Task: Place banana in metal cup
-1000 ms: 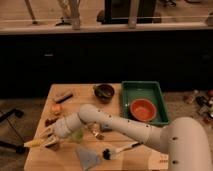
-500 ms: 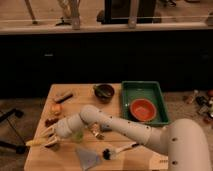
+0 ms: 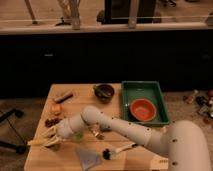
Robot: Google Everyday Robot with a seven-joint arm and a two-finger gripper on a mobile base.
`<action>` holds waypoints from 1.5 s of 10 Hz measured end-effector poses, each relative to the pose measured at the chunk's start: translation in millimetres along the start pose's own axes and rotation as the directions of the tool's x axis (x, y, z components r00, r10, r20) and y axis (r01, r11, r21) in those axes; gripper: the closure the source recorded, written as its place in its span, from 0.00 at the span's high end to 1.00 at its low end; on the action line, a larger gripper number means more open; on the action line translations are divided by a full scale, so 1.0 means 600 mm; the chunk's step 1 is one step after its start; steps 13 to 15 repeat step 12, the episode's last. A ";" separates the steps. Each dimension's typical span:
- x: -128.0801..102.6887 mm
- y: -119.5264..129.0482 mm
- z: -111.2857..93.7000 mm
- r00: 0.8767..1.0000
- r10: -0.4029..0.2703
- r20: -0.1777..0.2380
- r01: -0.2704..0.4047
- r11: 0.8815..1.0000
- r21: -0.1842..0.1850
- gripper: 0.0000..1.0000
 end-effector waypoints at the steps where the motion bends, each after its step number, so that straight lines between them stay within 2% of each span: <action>1: 0.001 -0.002 0.000 1.000 0.003 0.002 -0.003 1.000 0.001 0.47; 4: 0.005 -0.010 -0.001 1.000 0.002 0.006 -0.002 1.000 0.003 0.76; 5: 0.006 -0.014 -0.001 1.000 0.000 0.006 0.000 1.000 0.003 0.80; 8: 0.006 -0.022 0.001 1.000 -0.009 0.000 0.009 1.000 0.003 0.80; 12: -0.003 -0.028 -0.026 0.999 -0.033 -0.033 0.034 0.998 0.045 0.80; 15: -0.003 -0.028 -0.026 0.999 -0.033 -0.033 0.034 0.998 0.045 0.80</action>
